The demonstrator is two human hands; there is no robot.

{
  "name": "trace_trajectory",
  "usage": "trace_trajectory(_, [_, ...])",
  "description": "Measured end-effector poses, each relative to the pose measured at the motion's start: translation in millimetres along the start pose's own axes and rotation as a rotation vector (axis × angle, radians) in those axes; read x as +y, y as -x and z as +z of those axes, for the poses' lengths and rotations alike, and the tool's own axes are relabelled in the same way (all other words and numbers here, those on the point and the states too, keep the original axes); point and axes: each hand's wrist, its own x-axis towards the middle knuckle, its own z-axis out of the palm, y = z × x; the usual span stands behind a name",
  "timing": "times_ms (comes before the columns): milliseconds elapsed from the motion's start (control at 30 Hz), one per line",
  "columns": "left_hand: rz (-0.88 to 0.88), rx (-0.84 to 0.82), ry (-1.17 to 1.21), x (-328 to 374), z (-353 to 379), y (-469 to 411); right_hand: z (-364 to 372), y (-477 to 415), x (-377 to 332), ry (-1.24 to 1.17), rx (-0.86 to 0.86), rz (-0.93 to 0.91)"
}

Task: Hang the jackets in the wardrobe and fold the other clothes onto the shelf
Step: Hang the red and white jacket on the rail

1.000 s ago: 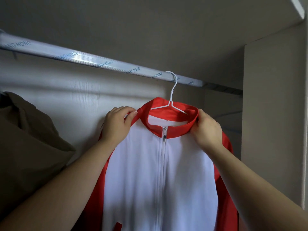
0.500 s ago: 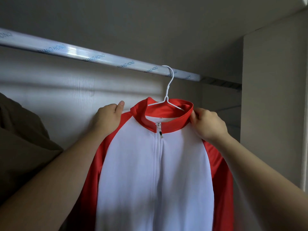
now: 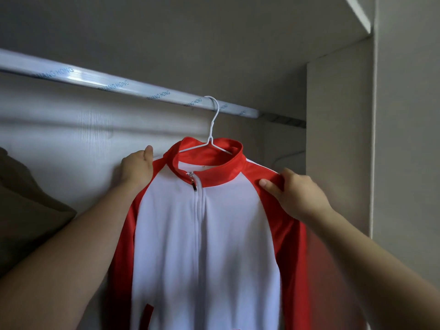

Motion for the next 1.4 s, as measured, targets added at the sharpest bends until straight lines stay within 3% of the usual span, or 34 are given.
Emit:
trace_trajectory(200, [-0.016,-0.019,-0.028,3.9,-0.6,3.9,-14.5,24.2,-1.8,0.204,0.128,-0.065])
trace_trajectory(333, [-0.003,0.005,-0.092,0.6,3.8,5.9,-26.2,29.2,2.1,0.219,0.119,-0.029])
trace_trajectory(533, [0.071,0.042,-0.191,1.6,10.4,9.2,-46.2,37.6,-1.4,0.386,0.284,-0.301])
trace_trajectory(667, [0.102,0.014,-0.298,2.5,11.5,13.0,-51.6,49.6,-7.1,0.437,0.426,-0.327])
trace_trajectory(933, [0.092,0.068,-0.240,-0.2,14.7,16.3,-48.8,59.8,-8.5,0.442,0.287,-0.294])
trace_trajectory(1067, [0.087,0.080,-0.267,0.4,15.7,18.7,-53.0,53.6,-10.8,0.461,0.462,-0.380])
trace_trajectory(1267, [0.027,0.139,-0.087,-2.3,12.8,17.6,-44.2,69.7,6.2,0.417,0.563,-0.578])
trace_trajectory(1400, [-0.011,0.100,-0.056,-7.0,13.7,13.1,-34.2,66.1,-0.2,0.058,0.426,-0.353])
